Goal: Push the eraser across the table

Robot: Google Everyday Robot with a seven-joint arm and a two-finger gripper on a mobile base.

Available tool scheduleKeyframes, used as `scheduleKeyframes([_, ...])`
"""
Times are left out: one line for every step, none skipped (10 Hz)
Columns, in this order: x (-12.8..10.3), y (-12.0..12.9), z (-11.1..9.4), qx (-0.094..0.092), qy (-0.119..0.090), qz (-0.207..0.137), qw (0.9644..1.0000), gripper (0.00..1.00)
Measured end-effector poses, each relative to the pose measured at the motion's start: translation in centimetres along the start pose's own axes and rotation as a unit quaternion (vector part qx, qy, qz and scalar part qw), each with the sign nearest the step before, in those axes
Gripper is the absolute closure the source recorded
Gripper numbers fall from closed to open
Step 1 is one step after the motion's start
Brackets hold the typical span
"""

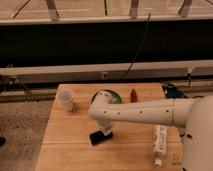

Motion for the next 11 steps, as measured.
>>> scheduleKeyframes([0.1,0.4,0.4,-0.003,-0.003,-0.001,1.0,0.96])
scheduleKeyframes([0.1,0.5,0.7,-0.002,-0.006,-0.002,1.0,0.96])
scheduleKeyframes([0.0,0.6,0.8,-0.003,-0.006,-0.004,1.0,0.96])
scheduleKeyframes([-0.3,0.4,0.7,-0.001,-0.003,-0.011,0.9999,0.96])
scheduleKeyframes([-1.1,0.0,0.5,-0.002,-0.002,-0.018,0.9998,0.96])
scheduleKeyframes([-1.8,-0.4,0.5,-0.004,-0.001,-0.023,0.9997,0.96])
scheduleKeyframes([-1.9,-0.4,0.6,-0.004,-0.001,-0.024,0.9997,0.96])
scheduleKeyframes([-2.0,-0.4,0.6,-0.006,0.001,-0.03,0.9995,0.96])
scheduleKeyframes([-2.6,-0.7,0.6,-0.007,0.003,-0.038,0.9992,0.96])
scheduleKeyframes([-2.9,-0.9,0.5,-0.007,0.004,-0.043,0.999,0.96])
scheduleKeyframes([-3.2,-1.2,0.5,-0.008,0.006,-0.047,0.9989,0.96])
